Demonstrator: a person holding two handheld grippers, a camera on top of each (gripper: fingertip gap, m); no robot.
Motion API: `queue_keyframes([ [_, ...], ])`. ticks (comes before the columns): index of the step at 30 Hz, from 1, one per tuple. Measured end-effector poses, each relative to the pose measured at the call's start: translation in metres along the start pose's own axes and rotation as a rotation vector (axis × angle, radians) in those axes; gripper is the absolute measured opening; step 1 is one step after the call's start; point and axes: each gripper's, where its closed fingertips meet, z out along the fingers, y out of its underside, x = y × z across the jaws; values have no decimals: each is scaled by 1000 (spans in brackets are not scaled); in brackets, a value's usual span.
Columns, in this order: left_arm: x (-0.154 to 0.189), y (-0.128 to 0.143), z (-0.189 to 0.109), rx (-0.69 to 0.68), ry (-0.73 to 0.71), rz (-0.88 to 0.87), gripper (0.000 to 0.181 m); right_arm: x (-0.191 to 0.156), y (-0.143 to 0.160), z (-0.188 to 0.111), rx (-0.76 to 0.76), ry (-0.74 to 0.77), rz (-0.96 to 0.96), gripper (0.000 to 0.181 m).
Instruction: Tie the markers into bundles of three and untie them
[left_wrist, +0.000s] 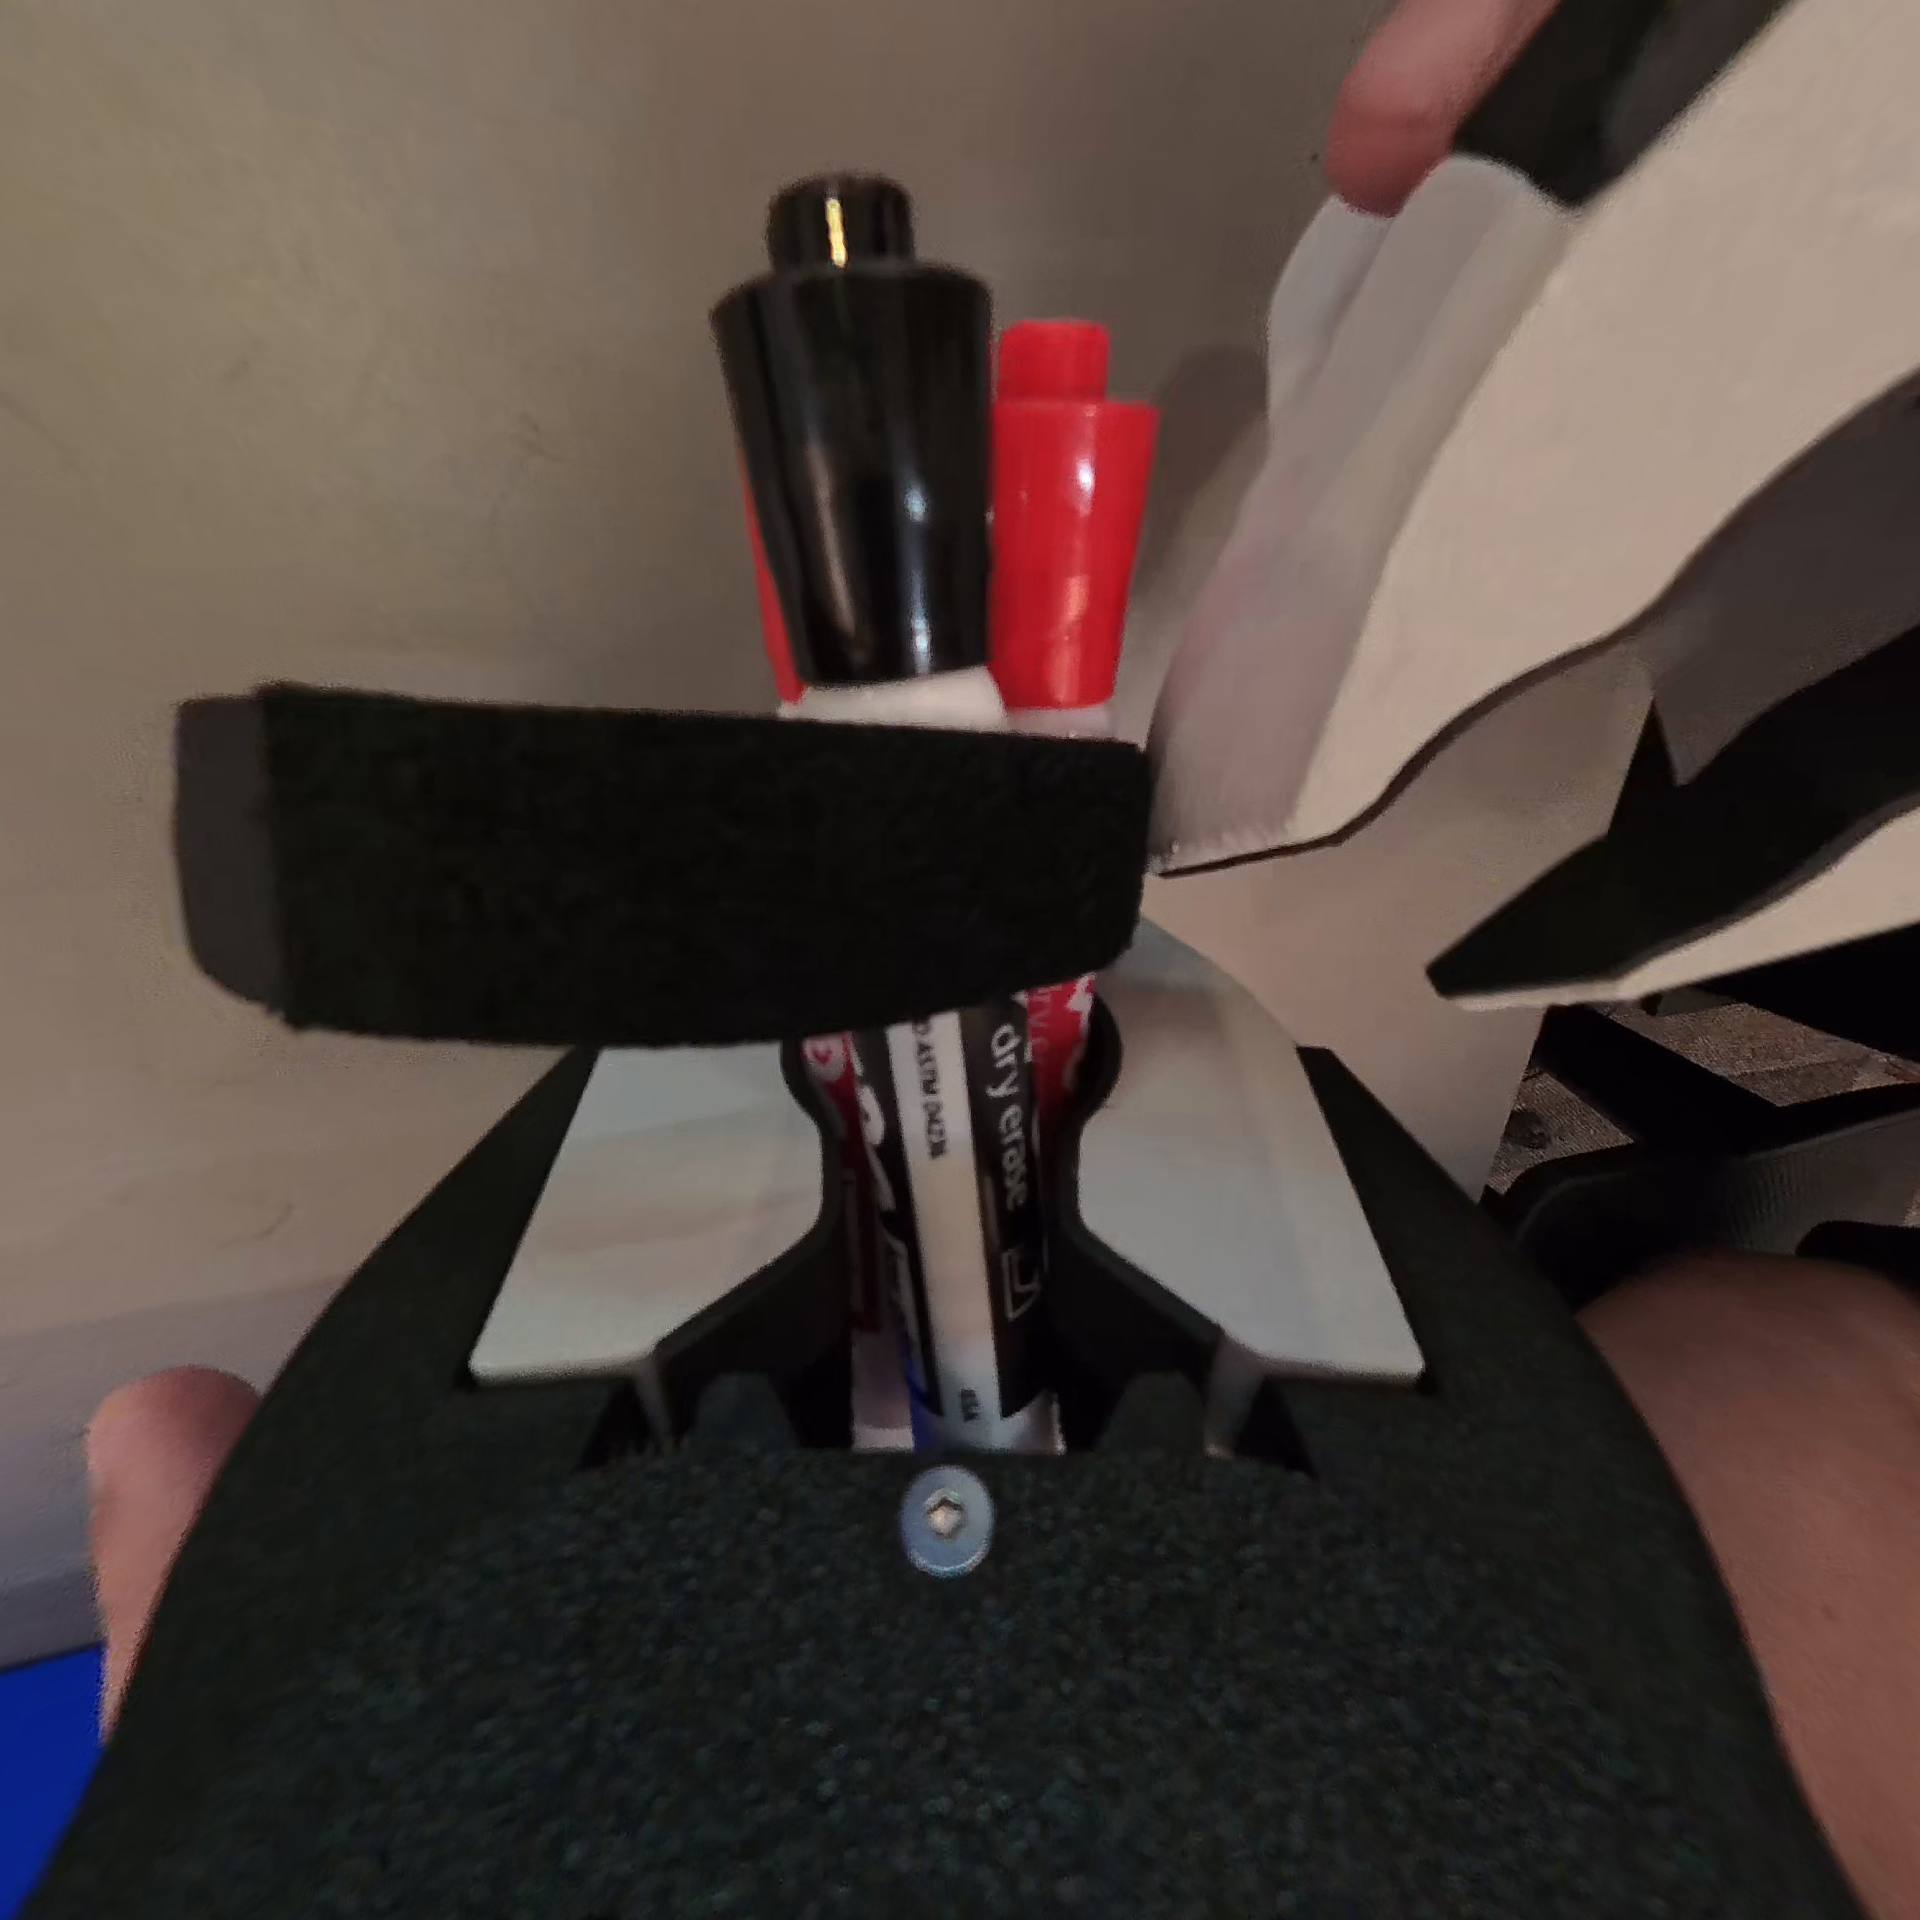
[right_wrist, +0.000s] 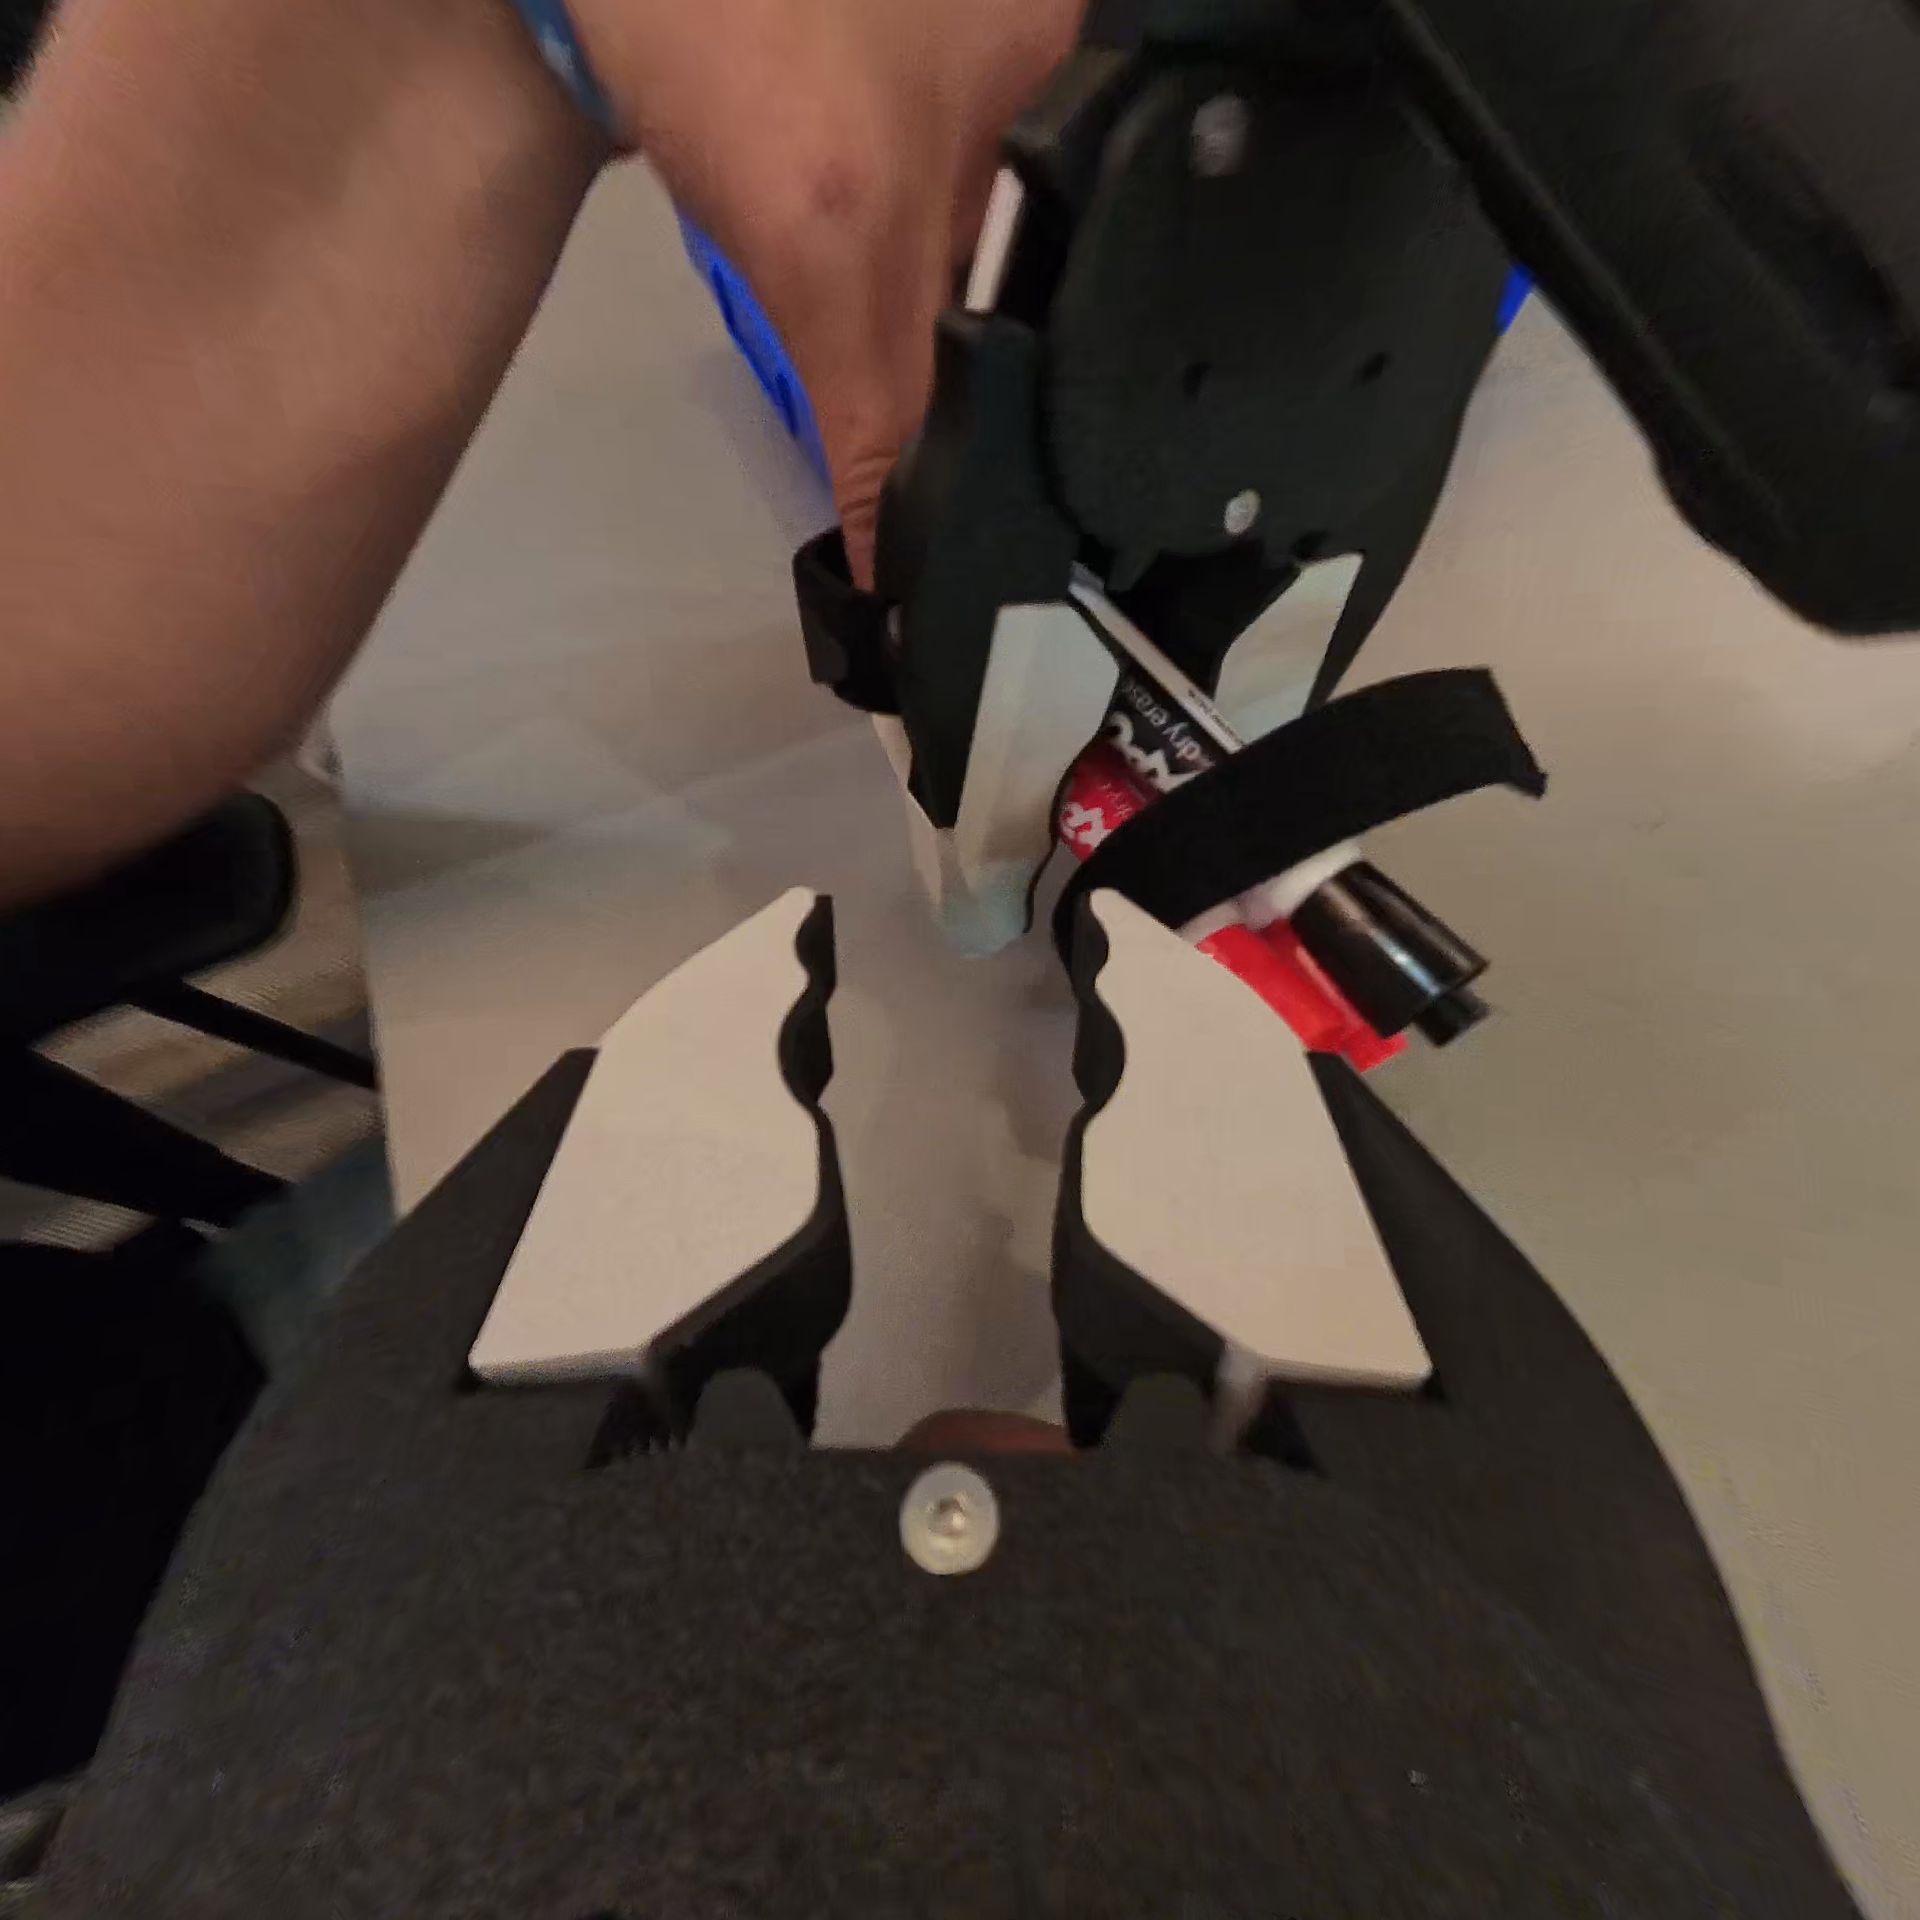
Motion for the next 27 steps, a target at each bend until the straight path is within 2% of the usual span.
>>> queue_keyframes([
  [5,0,-1,0,6,0,4,42,-4,-9,-1,94,-139,357,48],
  [9,-1,-1,0,7,-1,1,41,-3,-14,-3,167,-216,556,50],
  [20,0,-2,0,7,4,5,42,1,-14,-4,280,-402,915,55],
  [27,0,-1,5,-36,-8,2,42,6,-10,1,338,-451,1096,47],
])
